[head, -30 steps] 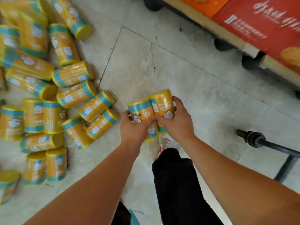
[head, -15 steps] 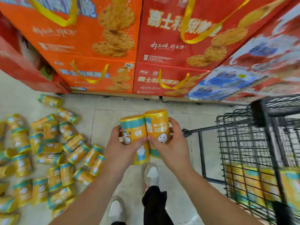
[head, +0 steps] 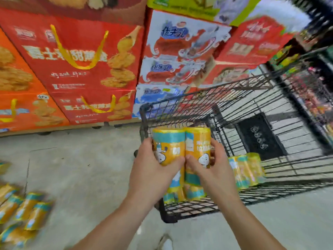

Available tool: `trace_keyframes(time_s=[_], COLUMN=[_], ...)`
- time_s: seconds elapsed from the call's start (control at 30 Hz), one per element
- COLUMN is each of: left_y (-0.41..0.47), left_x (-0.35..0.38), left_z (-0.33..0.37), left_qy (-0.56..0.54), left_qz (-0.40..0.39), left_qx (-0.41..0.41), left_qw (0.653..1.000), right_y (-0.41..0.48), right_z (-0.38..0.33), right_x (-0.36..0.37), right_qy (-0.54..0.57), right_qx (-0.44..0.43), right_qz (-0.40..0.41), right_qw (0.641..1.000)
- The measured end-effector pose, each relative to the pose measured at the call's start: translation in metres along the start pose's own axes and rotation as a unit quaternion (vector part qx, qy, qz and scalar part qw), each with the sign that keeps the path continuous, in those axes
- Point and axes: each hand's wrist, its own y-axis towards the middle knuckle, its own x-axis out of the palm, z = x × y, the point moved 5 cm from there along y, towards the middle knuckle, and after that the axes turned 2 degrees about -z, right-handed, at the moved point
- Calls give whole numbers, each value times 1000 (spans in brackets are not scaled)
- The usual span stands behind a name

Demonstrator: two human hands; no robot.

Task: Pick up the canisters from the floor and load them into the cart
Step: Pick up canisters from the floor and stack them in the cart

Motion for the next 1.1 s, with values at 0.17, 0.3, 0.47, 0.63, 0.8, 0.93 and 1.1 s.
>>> trace_keyframes(time_s=[0.17,0.3,0.47,0.63,0.8,0.93,1.1], left_y=[10,14,25,26,-3,-47,-79], left_x=[113,148,152,152,144,143,156], left_z=[-39,-89,-130,-132,-89,-59,-65], left_qy=[99,214,269,336,332,395,488], left_qz=[-6,-17,-23,-75,-72,-135,-208], left_qx=[-88,-170,-224,-247,-146,-86,-100], left_qw=[991,962,936,906,929,905,841], right_y=[54,76,86,88,79,61,32], right_z=[97,147,178,181,160,141,158], right_x=[-55,-52,-36,-32,-58,-112,-169], right_qy=[-210,-318,-385,-408,-421,-424,-514], right_qx=[52,84,100,87,16,-65,-91], right_qz=[-60,-128,-189,-209,-195,-178,-192], right_qw=[974,936,898,884,886,886,831])
